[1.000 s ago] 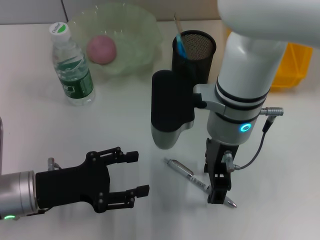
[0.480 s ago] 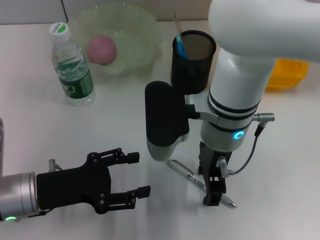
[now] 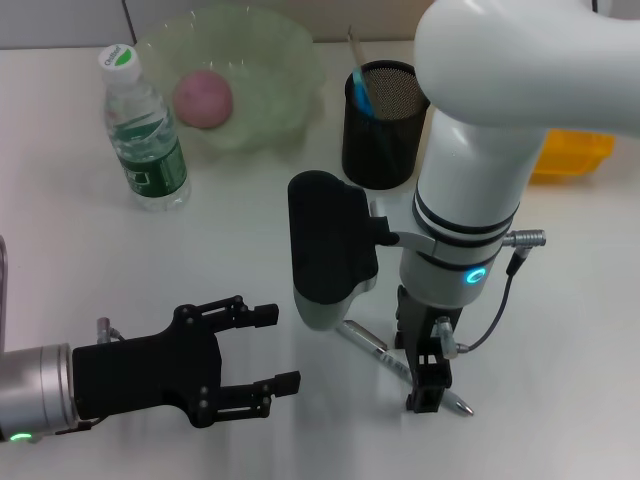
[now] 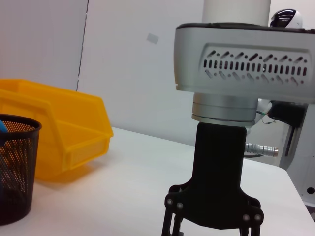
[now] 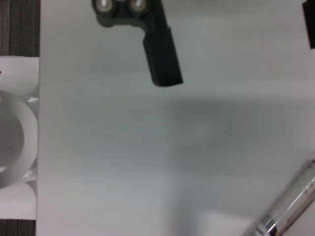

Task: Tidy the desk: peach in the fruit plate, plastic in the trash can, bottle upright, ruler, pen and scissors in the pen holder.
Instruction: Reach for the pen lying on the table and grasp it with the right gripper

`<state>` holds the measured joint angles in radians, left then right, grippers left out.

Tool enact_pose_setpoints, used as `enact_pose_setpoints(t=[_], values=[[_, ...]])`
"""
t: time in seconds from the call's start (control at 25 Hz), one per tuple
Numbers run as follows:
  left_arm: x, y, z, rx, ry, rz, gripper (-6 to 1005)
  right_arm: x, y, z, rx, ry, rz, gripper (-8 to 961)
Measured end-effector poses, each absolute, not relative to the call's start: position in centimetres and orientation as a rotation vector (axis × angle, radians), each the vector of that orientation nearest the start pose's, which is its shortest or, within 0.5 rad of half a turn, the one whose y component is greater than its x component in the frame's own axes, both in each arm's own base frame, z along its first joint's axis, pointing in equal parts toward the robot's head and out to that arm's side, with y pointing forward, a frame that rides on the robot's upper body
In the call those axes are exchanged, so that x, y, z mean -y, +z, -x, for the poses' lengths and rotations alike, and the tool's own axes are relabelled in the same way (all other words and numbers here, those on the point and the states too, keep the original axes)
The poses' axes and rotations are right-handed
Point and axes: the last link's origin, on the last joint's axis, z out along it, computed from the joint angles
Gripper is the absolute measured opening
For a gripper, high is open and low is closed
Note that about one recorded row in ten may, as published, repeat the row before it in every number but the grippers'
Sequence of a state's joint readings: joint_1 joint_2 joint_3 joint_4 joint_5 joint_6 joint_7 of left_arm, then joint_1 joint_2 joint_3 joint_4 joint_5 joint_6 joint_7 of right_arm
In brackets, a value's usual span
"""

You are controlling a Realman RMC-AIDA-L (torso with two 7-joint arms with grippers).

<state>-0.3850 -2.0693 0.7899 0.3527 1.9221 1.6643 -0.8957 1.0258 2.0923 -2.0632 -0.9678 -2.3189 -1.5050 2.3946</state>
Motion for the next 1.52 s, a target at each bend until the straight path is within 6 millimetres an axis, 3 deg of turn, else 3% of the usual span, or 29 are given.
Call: enact_pose_setpoints(t=[0.28,0.68,0.96,1.52], values=[[-23.87,-4.87,29.55,0.420,-0.881,2.826,782,-30.82,-12.12,-11.64,0.025,-1.205,3.016,650],[-23.92,-4.82,29.55,0.418,-0.879,2.827,782,-30.99,-12.09,-11.56,0.045,-1.202,3.001,553],[-23.94,-4.80,29.56,0.418,-0.879,2.826,782,-31.06,-12.09,-11.49,0.050,-1.202,2.998,326],[-24.10,-4.80,29.42,0.410,-0.881,2.828,782,-30.81,-12.54,-11.55,0.109,-1.207,2.994,299]])
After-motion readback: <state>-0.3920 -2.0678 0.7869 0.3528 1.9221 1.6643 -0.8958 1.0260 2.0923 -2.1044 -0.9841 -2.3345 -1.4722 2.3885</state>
